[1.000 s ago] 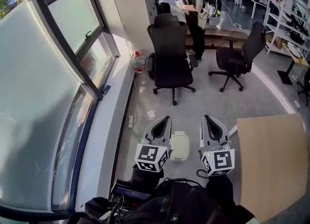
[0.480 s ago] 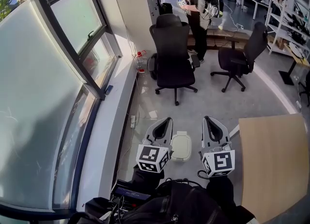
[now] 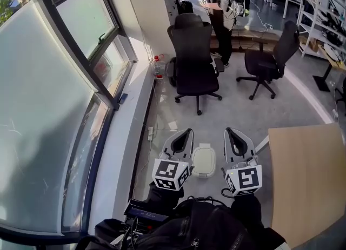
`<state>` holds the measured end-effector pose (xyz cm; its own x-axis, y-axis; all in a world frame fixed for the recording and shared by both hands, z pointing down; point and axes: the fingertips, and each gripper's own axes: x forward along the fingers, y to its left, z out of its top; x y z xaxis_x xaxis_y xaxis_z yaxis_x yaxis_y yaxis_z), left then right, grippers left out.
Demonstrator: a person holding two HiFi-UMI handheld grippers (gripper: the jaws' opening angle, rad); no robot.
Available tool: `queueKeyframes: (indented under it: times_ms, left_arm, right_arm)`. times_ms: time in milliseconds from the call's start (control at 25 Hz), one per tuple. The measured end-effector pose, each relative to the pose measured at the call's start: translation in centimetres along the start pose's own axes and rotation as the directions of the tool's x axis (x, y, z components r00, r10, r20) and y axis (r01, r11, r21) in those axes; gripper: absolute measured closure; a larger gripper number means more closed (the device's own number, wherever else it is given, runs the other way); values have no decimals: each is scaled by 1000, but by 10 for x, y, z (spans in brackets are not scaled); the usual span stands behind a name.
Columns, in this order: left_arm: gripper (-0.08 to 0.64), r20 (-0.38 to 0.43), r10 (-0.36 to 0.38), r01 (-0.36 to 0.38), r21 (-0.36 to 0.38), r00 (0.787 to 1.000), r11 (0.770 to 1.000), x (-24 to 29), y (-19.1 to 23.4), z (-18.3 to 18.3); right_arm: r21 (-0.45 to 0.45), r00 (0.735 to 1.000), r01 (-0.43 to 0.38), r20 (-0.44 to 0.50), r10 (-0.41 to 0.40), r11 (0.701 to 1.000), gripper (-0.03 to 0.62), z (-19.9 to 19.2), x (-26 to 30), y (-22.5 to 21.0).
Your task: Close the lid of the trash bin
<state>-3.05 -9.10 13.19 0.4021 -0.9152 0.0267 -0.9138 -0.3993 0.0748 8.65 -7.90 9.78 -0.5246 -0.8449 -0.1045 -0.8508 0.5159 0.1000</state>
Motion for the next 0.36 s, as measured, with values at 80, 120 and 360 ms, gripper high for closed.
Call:
queueKeyframes:
  times_ms: [80,120,360]
  left_arm:
    - [558,-2,0,0,2,1000,1000,-1,0,-1]
    - [558,-2,1,-1,3,1000,1000,-2,0,0]
    - [558,-5,8,-8,7,1000,1000,0,-4,-1]
  right_arm:
    - [2,1000,2,2,-2,1000,588,0,-1,0]
    - [4,1000,3,3,-3,1000,588,0,-2,0]
    - [15,1000,2,7,-2,1000,588,-1,-5,-5]
